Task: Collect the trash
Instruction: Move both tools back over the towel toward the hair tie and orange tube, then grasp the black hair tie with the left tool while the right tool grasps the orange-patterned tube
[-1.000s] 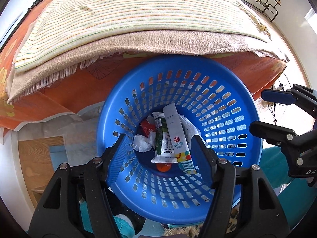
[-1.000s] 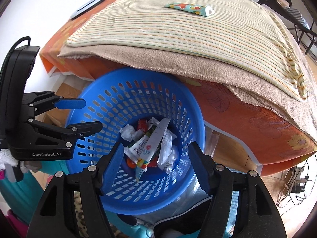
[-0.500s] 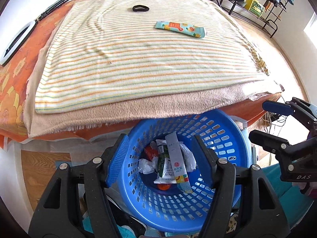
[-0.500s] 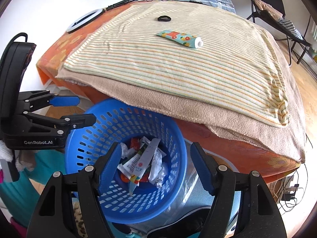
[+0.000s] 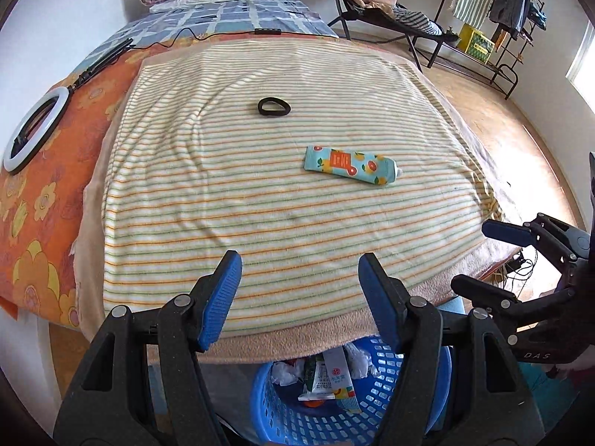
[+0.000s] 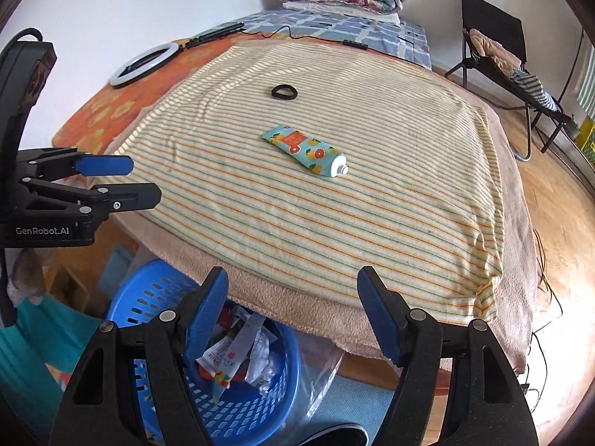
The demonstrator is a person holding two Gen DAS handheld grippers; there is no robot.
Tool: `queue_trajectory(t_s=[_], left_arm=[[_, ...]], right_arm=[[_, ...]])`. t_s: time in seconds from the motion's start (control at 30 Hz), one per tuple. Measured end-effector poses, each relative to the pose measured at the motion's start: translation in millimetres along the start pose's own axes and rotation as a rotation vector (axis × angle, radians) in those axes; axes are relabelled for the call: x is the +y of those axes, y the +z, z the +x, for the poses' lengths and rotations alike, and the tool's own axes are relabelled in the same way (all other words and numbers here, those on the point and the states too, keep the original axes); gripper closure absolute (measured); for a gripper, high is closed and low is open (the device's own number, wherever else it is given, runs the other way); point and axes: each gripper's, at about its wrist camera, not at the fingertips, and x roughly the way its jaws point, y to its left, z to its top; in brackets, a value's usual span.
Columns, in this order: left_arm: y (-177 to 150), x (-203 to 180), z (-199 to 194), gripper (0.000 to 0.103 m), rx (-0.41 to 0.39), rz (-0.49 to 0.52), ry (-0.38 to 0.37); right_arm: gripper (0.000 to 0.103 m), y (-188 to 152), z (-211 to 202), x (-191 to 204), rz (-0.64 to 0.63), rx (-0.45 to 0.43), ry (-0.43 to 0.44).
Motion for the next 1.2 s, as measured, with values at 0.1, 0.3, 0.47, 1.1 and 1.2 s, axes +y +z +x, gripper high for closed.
queue_trajectory(t_s=[0.1, 0.3, 0.47, 1.1, 1.2], left_arm=[[22, 4, 6, 0.036, -0.018, -0.012, -0.01], [68, 13, 34, 0.036, -0.025, -0.03, -0.026], [96, 18, 67, 0.036, -0.016, -0.023, -0.011], [147, 16, 151, 0.044, 0.026, 0.041, 0.044], [147, 17, 159, 0.052, 0.045, 0.041, 0.048]], right_arm=[[0.032, 9, 7, -6, -0.002, -0.017, 0.011], [0.032, 28, 22, -24, 0.061, -0.032, 0.063], [0.032, 43, 44, -44, 0.137, 0.005, 0.132], [0.034, 71, 89, -63, 0.239, 0.033, 0.23], [0.035, 73, 91, -61, 0.229, 0.036, 0.226]])
